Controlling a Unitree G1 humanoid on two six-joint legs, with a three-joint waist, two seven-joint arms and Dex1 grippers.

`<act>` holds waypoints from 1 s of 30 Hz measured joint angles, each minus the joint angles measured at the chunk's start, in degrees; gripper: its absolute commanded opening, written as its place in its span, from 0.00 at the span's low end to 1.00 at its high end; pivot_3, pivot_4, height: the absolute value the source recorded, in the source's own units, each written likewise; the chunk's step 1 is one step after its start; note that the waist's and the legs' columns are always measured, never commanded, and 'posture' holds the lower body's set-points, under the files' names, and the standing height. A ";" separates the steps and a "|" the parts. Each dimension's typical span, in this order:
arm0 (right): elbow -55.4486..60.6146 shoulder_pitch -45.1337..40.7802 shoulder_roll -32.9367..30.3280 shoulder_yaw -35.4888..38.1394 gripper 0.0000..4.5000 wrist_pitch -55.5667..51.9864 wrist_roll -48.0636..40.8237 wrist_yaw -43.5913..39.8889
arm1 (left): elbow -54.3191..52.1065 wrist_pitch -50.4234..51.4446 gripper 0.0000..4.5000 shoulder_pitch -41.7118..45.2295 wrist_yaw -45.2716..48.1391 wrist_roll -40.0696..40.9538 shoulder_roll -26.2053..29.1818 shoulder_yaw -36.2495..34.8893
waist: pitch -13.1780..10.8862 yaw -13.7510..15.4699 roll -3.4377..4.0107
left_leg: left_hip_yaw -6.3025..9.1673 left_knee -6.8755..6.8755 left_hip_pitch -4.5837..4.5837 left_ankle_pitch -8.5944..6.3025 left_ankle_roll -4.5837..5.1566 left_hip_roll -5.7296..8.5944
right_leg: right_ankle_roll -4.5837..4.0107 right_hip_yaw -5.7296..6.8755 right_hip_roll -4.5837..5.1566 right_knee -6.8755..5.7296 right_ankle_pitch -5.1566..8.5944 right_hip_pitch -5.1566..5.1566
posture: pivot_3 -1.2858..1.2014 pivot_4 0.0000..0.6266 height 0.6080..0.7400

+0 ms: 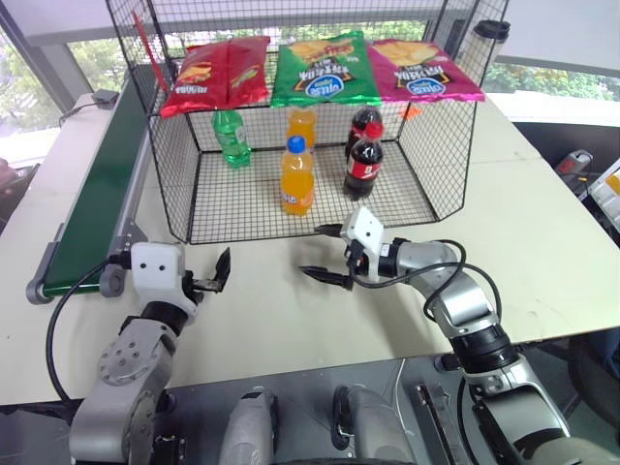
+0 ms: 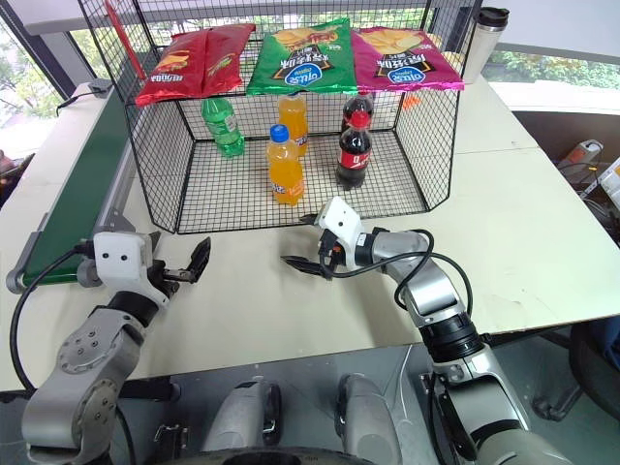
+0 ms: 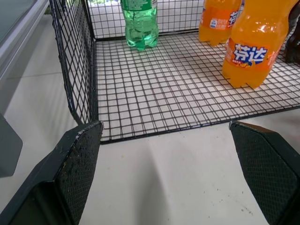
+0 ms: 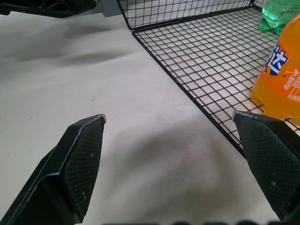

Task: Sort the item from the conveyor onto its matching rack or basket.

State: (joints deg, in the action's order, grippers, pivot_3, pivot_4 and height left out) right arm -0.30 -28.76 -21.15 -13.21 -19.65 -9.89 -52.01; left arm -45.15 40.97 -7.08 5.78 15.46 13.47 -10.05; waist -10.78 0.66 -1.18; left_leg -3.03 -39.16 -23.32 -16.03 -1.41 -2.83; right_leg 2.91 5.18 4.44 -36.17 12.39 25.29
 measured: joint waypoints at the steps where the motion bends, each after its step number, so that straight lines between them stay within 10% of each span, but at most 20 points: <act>1: 0.02 0.01 0.00 0.00 1.00 0.00 -0.04 -0.03 | 0.00 0.03 0.99 0.00 -0.01 0.00 0.00 0.16 | 0.00 0.00 0.00 | 0.00 0.00 0.00 0.00 0.00 0.00 | 0.00 0.00 0.00 0.00 0.00 0.00 | 0.52 0.24 1.00; 30: 10.34 1.31 1.34 2.94 1.00 -6.11 -18.02 -4.99 | -5.59 8.26 0.99 1.49 -5.81 10.98 -1.21 -22.63 | 0.00 -0.01 0.00 | 0.07 0.00 0.01 0.00 0.00 0.00 | 0.00 0.00 0.00 0.00 0.00 -0.03 | 0.52 0.24 1.00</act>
State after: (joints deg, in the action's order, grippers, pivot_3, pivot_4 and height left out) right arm 10.04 -27.45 -19.81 -10.27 -25.76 -27.90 -57.00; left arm -50.74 49.24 -5.60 -0.03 26.44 12.26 -32.68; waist -10.78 0.65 -1.18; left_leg -2.96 -39.16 -23.31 -16.03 -1.41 -2.83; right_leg 2.91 5.18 4.43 -36.17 12.39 25.26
